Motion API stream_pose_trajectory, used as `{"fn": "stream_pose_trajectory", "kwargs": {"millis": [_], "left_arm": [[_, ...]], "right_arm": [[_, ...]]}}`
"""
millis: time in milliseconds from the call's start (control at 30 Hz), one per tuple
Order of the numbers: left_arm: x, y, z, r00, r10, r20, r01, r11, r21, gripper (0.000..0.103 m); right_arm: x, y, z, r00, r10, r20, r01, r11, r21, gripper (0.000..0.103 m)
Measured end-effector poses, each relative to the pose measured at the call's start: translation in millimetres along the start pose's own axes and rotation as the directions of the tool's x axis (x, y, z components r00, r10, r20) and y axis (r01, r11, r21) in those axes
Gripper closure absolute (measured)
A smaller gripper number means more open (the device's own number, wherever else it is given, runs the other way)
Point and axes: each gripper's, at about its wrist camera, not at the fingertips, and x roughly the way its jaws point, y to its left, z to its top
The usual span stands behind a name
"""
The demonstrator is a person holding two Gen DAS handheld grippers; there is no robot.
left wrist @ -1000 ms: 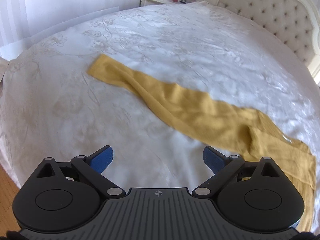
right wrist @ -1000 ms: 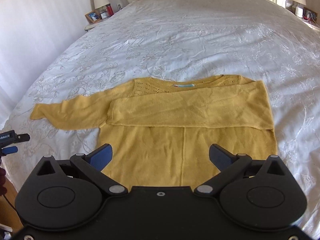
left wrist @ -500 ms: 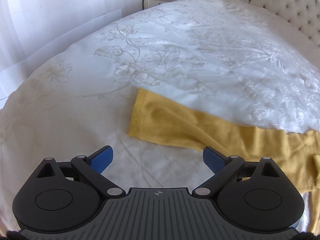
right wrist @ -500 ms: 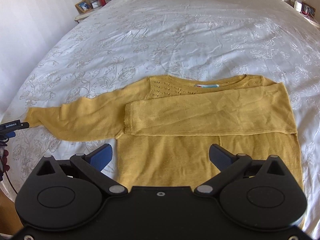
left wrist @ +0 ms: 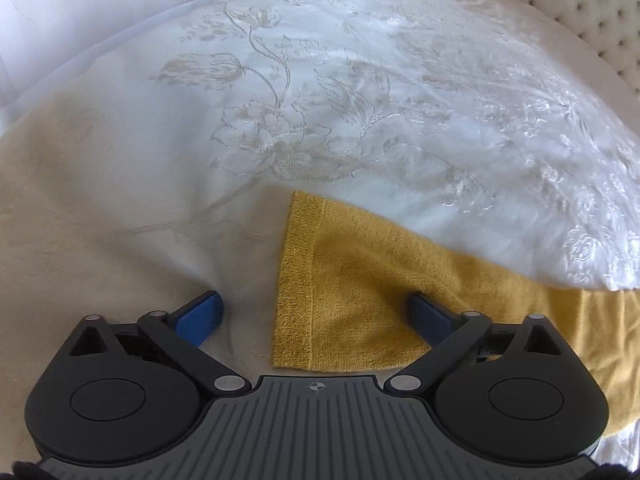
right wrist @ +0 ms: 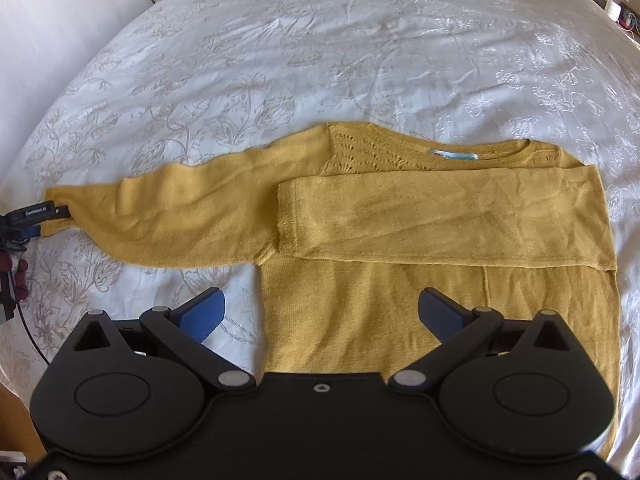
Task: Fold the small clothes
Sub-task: 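Move the left tool to the other sleeve cuff and grasp it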
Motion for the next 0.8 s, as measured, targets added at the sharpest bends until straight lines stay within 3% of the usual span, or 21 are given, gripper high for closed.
{"fn": "stream_pose_trajectory", "kwargs": {"millis": [233, 300, 367, 433, 500, 667, 800], "left_arm": [[-1.5, 3.8, -3.3, 1.000, -0.018, 0.020, 0.017, 1.000, 0.017, 0.005], [-6.5, 4.4, -2.7, 0.999, -0.007, 0.032, 0.006, 1.000, 0.022, 0.026], [-12.9, 9.3, -1.2, 0.999, 0.001, 0.040, -0.001, 1.000, 0.003, 0.064], [-19.8, 20.3, 0.9, 0.998, -0.056, 0.033, 0.057, 0.997, -0.050, 0.086], [-25.7, 30.8, 4.7, 0.993, -0.116, 0.025, 0.118, 0.986, -0.121, 0.097], [-53.9, 37.7, 12.5, 0.983, -0.175, 0.062, 0.183, 0.964, -0.194, 0.099], [-82.2, 28.1, 25.4, 0.962, -0.244, 0.122, 0.267, 0.937, -0.227, 0.099]], "right_arm": [[10.2, 18.1, 5.4, 0.999, 0.005, -0.044, -0.007, 0.999, -0.047, 0.001], [13.5, 22.9, 6.4, 0.998, 0.009, -0.056, -0.013, 0.998, -0.069, 0.001], [15.9, 27.1, 6.5, 0.998, 0.014, -0.065, -0.019, 0.996, -0.084, 0.001], [17.2, 29.3, 6.5, 0.997, 0.023, -0.071, -0.030, 0.996, -0.090, 0.001], [17.2, 30.7, 6.1, 0.997, 0.034, -0.074, -0.041, 0.995, -0.093, 0.001], [13.7, 24.6, 3.6, 0.997, 0.051, -0.064, -0.056, 0.995, -0.078, 0.001], [9.9, 12.4, -1.9, 0.997, 0.063, -0.053, -0.065, 0.997, -0.044, 0.001]]}}
